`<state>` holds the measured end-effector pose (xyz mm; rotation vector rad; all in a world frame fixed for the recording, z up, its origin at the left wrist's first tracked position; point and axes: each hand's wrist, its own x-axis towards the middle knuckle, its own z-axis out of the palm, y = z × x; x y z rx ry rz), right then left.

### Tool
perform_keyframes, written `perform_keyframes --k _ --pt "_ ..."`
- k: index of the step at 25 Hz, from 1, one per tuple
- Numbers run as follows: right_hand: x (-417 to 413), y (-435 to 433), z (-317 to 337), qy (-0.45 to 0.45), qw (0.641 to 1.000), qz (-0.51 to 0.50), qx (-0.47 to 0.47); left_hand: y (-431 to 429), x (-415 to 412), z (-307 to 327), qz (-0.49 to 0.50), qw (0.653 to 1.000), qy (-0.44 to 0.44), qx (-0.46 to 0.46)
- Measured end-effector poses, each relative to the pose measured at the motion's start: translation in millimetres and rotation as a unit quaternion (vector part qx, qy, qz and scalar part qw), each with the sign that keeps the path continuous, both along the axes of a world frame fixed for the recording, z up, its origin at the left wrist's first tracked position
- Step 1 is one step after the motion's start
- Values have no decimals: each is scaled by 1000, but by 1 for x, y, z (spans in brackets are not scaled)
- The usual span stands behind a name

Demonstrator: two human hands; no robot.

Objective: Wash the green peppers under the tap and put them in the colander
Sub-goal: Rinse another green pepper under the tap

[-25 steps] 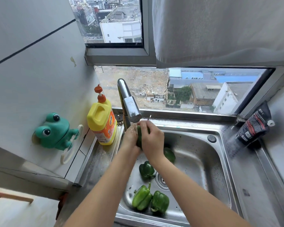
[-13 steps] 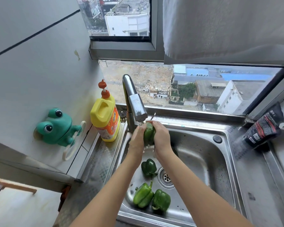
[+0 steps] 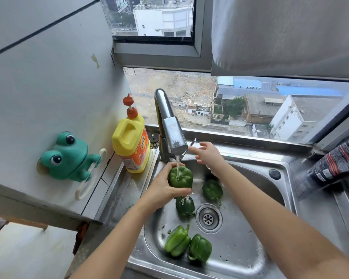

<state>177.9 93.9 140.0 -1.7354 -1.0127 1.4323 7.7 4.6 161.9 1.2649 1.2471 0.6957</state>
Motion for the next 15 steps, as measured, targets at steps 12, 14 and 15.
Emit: perform_keyframes --k 12,14,15 --pt "-34 40 -20 -69 997 -5 33 -4 -36 -3 21 989 -91 -114" --pt "-37 37 -23 -53 998 27 34 -3 -36 -7 1 981 -118 -154" --pt "-39 35 -24 -42 997 53 37 -4 -35 -8 -7 976 -133 -172"
